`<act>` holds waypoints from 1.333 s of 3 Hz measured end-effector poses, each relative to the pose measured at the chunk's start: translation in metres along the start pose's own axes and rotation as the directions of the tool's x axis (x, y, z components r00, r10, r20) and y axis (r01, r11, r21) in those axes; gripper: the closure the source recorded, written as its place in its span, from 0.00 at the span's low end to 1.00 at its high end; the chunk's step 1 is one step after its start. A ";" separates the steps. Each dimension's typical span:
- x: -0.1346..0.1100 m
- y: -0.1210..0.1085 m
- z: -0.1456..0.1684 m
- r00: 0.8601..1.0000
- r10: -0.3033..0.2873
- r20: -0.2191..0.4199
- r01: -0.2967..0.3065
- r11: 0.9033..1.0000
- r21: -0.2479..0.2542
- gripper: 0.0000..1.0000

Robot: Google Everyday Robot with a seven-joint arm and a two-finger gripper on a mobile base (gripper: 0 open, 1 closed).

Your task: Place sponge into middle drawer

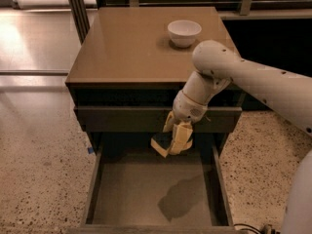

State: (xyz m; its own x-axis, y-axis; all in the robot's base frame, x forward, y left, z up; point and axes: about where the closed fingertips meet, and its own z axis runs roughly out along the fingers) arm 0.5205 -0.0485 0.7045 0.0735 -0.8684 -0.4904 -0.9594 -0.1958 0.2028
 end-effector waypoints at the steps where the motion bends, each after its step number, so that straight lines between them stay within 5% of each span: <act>1: -0.004 0.008 0.001 1.000 0.009 -0.021 -0.008 0.999 0.051 1.00; 2: -0.003 0.021 0.013 0.991 0.097 -0.096 -0.078 0.979 0.186 1.00; 3: 0.000 0.016 0.024 0.983 0.167 -0.080 -0.143 0.959 0.246 1.00; 4: 0.003 0.015 0.027 0.983 0.172 -0.071 -0.150 0.958 0.244 1.00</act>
Offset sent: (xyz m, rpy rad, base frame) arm -0.0302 0.0052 -0.0201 -0.2242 -0.2851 -0.3858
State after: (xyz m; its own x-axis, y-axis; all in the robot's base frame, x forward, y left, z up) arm 0.4994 -0.0413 0.6834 -0.0733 -0.9191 -0.3871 -0.9967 0.0538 0.0612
